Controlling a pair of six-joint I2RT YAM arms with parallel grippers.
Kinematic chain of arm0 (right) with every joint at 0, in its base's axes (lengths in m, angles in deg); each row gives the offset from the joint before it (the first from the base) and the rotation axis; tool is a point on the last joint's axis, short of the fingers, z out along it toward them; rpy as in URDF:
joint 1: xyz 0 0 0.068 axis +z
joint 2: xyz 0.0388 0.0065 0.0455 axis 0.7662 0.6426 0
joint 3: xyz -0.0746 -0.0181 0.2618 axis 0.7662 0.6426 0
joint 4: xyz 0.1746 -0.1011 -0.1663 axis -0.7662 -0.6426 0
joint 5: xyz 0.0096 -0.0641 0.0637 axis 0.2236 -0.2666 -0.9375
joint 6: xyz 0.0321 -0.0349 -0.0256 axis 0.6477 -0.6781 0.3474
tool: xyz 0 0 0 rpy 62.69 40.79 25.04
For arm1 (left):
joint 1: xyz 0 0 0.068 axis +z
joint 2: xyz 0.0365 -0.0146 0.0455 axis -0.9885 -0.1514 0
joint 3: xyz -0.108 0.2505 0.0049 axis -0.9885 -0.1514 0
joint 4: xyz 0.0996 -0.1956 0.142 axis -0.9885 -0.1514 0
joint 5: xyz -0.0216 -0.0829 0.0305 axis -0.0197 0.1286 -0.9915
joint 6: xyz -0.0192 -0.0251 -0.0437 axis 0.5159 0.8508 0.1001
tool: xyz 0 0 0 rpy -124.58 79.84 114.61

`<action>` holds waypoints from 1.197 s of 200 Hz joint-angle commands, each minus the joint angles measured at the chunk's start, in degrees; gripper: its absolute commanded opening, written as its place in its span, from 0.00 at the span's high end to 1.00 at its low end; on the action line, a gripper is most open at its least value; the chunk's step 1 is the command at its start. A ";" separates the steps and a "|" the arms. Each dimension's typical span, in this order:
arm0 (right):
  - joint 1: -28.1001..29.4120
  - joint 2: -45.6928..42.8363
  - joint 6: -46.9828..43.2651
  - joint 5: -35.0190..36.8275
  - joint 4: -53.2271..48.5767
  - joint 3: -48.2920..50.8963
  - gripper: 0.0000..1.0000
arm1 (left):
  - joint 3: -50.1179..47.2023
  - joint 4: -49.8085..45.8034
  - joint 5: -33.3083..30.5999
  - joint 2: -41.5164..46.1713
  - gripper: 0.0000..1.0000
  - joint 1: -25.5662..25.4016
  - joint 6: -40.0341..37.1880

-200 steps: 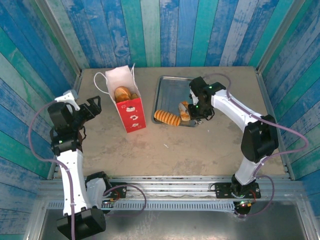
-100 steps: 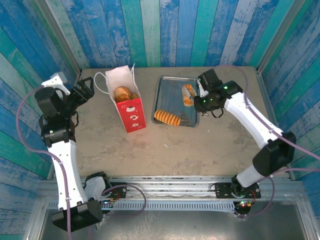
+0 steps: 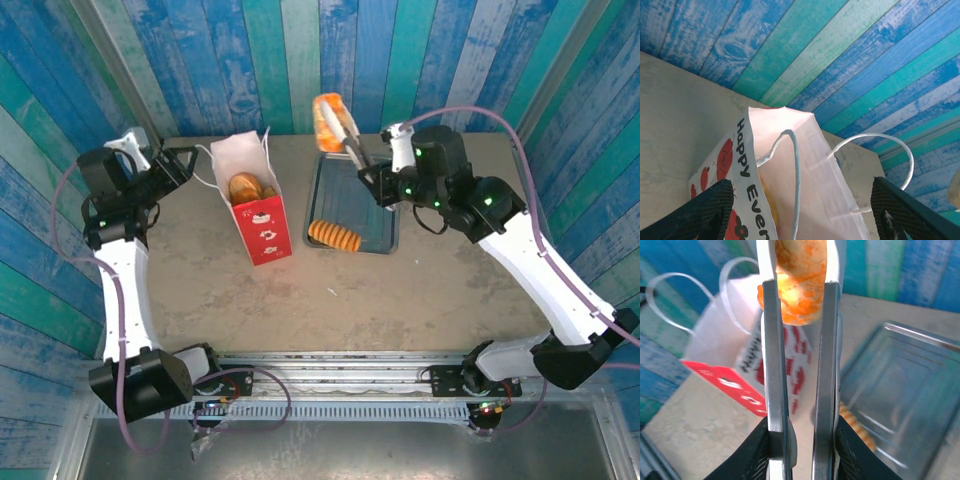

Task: Place the fake bread into the paper bag

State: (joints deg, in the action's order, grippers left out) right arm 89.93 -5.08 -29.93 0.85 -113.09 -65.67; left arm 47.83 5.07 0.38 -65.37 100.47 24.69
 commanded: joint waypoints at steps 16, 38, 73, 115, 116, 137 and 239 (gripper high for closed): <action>5.49 2.00 -2.38 -1.25 9.94 -6.53 0.86 | -0.91 5.61 4.04 -1.93 0.32 0.09 1.53; 8.77 5.11 -3.38 -1.10 12.10 -8.91 0.86 | -1.18 6.52 4.57 -2.96 0.38 0.15 1.76; 12.88 11.56 -4.49 -0.15 11.87 -14.85 0.86 | -1.38 6.53 4.63 -3.95 0.52 0.15 0.96; 16.30 19.63 -5.15 5.03 6.89 -22.78 0.86 | -1.72 6.15 3.88 -4.22 0.77 0.16 -0.38; 16.31 19.84 -5.19 5.01 6.79 -22.95 0.86 | -1.68 6.14 3.87 -4.22 0.78 0.07 -0.45; 17.09 23.55 -4.69 6.03 4.43 -26.17 0.86 | -1.73 5.44 2.53 -3.71 0.90 0.11 -1.30; 17.38 34.94 -4.05 12.26 -6.16 -35.24 0.86 | -1.72 2.81 -2.42 -1.05 1.00 0.16 -4.34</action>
State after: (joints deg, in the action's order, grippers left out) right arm 106.94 29.00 -33.85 10.87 -118.16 -98.63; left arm 46.48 8.99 -0.37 -68.39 100.47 21.98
